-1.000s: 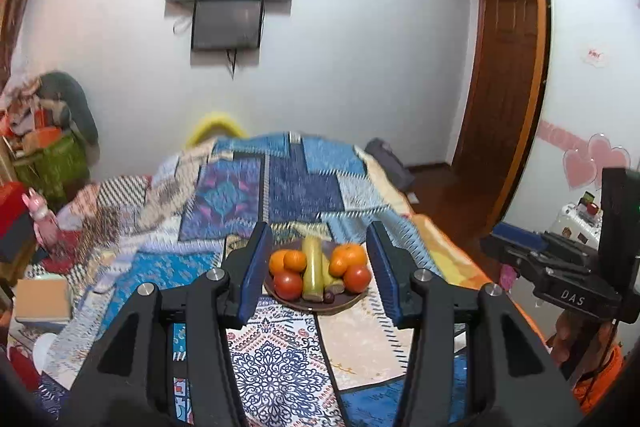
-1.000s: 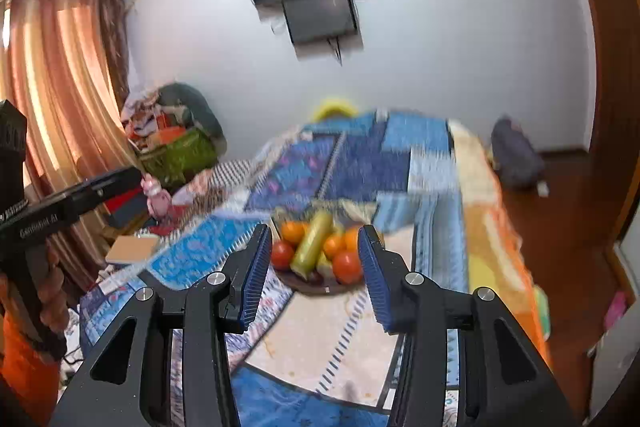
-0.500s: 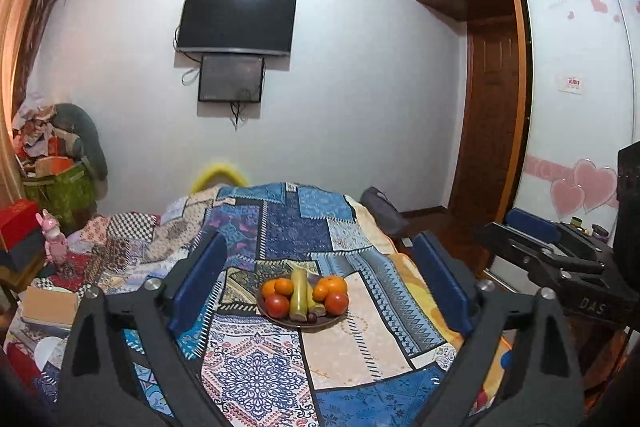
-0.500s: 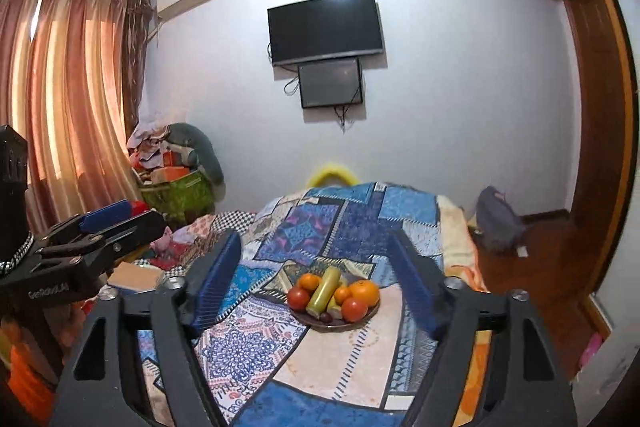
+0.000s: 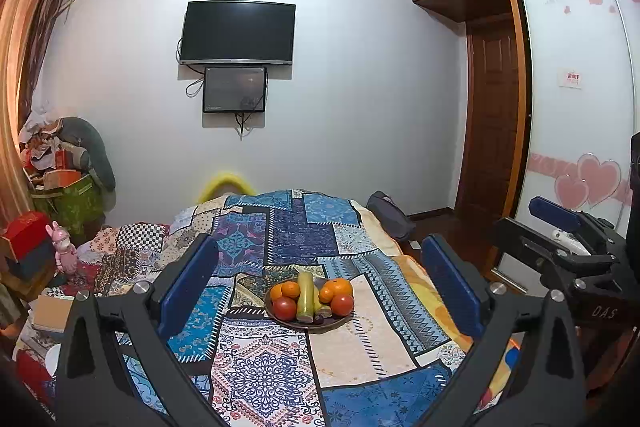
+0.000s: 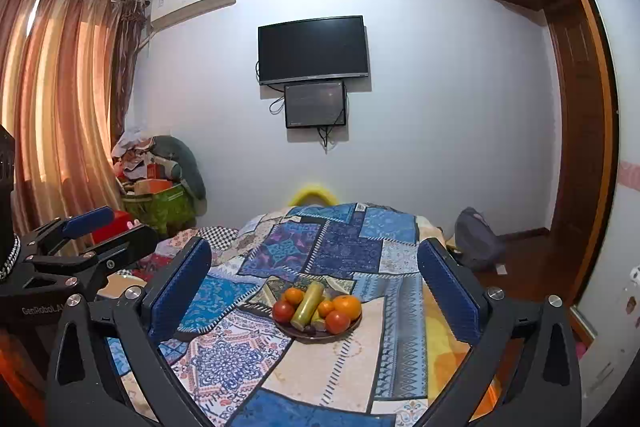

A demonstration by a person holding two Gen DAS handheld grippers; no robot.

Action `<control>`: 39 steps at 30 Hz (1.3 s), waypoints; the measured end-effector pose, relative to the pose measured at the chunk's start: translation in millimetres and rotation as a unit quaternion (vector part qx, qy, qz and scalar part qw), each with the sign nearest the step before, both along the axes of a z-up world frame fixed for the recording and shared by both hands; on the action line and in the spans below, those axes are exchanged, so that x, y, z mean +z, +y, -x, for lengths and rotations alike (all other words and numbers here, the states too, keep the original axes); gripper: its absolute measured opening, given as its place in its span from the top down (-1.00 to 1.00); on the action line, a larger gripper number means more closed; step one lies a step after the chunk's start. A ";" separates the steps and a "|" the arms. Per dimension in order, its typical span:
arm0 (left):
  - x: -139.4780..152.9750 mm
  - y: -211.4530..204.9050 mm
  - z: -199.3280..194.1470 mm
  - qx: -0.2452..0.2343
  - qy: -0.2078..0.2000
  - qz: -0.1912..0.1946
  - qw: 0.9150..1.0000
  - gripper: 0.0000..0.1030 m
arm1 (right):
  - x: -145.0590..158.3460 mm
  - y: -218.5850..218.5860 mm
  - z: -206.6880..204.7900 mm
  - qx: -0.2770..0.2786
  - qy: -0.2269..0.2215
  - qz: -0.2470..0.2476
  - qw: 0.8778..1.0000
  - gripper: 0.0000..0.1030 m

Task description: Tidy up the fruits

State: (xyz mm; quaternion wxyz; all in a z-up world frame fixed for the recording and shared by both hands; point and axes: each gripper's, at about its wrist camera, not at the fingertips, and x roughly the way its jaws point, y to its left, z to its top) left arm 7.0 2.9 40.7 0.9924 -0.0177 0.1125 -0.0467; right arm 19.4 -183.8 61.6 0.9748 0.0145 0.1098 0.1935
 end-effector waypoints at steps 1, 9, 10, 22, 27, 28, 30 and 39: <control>-0.1 -0.5 0.8 0.001 -0.001 0.000 1.000 -1.00 | 0.0 0.1 -0.1 0.000 0.000 0.000 1.000 -1.00; 1.2 0.5 1.0 0.004 -0.004 0.002 1.000 -1.00 | -0.1 -0.5 2.9 0.001 -0.001 0.002 1.000 -1.00; 1.1 0.6 1.1 0.006 -0.005 0.002 1.000 -1.00 | -0.5 -0.8 3.4 0.001 -0.001 0.003 1.000 -1.00; 1.3 -0.7 -0.3 0.008 -0.005 0.000 1.000 -1.00 | 0.3 -1.1 3.5 0.000 -0.002 0.002 1.000 -1.00; 0.8 -2.0 0.9 0.005 -0.007 -0.002 1.000 -1.00 | 1.0 -1.6 3.7 -0.001 -0.003 0.001 1.000 -1.00; 0.6 -2.4 0.9 0.004 -0.007 -0.003 1.000 -1.00 | 1.1 -1.6 3.7 -0.001 -0.002 0.001 1.000 -1.00; 0.3 -2.8 0.8 0.004 -0.007 -0.003 1.000 -1.00 | 2.3 -1.7 3.8 0.000 -0.002 0.000 1.000 -1.00; 0.9 2.9 -1.8 0.005 0.000 0.013 1.000 -1.00 | 4.2 -1.1 4.2 -0.001 -0.003 0.001 1.000 -1.00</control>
